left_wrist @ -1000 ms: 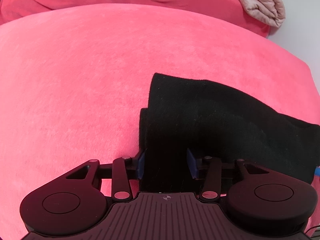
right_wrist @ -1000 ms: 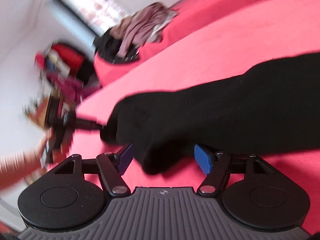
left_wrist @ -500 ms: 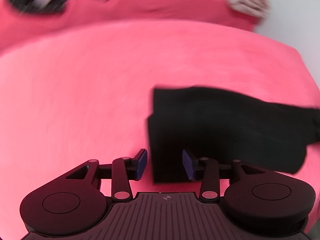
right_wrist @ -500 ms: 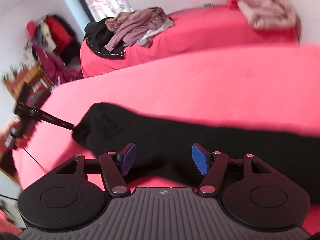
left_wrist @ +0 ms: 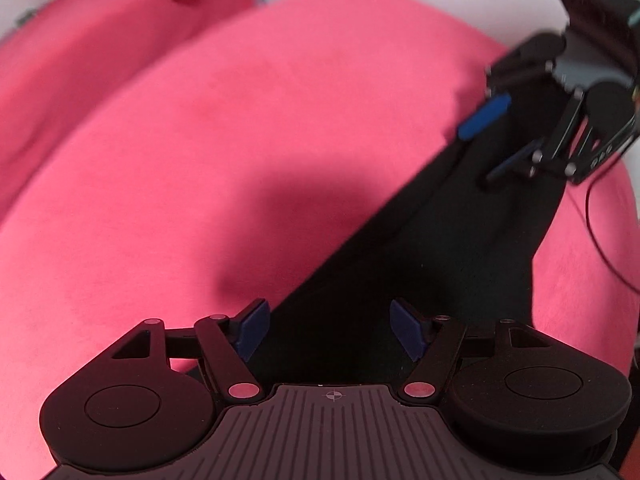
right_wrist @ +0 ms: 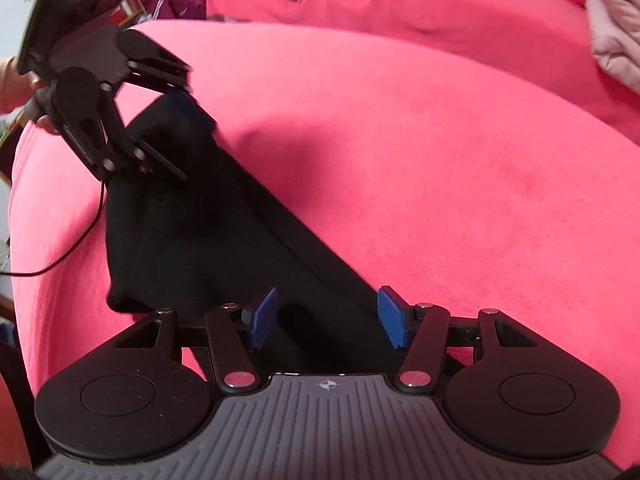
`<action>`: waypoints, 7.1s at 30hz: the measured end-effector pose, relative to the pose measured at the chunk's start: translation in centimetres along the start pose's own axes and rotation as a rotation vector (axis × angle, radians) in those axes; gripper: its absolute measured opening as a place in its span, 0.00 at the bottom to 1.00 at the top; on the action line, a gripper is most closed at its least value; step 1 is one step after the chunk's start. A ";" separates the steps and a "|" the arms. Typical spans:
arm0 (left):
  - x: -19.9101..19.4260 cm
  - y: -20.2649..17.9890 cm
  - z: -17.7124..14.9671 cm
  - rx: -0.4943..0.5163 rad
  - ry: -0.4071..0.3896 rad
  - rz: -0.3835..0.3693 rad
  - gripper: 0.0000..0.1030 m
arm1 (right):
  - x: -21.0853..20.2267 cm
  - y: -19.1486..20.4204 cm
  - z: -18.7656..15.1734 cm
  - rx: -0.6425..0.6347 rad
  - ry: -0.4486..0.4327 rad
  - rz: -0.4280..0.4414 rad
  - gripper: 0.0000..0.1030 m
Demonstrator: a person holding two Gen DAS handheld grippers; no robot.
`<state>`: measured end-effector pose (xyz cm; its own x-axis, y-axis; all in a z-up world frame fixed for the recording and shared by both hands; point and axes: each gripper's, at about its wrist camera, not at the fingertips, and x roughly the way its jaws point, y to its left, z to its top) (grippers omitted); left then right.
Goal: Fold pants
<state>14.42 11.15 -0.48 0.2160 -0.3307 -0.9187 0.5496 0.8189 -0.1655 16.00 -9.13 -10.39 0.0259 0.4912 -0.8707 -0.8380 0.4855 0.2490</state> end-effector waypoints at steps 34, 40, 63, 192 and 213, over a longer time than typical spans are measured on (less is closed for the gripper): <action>-1.9 -1.7 -5.3 -0.224 -0.112 0.148 1.00 | -3.1 6.0 -5.9 0.144 -0.205 -0.172 0.56; -1.8 -0.8 -7.8 -0.287 -0.092 0.166 1.00 | -6.7 3.2 -12.3 0.434 -0.277 -0.274 0.58; -1.0 -7.4 -0.2 -0.406 -0.189 0.135 1.00 | -17.0 -8.3 -34.3 1.454 -0.637 -0.500 0.70; 1.9 -7.1 -4.0 -0.491 -0.185 0.310 1.00 | -3.7 13.5 -14.4 0.513 -0.433 -0.819 0.75; 2.6 -8.2 -4.5 -0.396 -0.203 0.327 1.00 | -7.0 10.7 -20.2 0.578 -0.515 -0.725 0.73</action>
<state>6.80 5.72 -3.10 0.4975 -0.0815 -0.8636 0.0905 0.9950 -0.0418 -4.16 -22.05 -10.19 0.7566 0.1279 -0.6412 -0.1467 0.9889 0.0242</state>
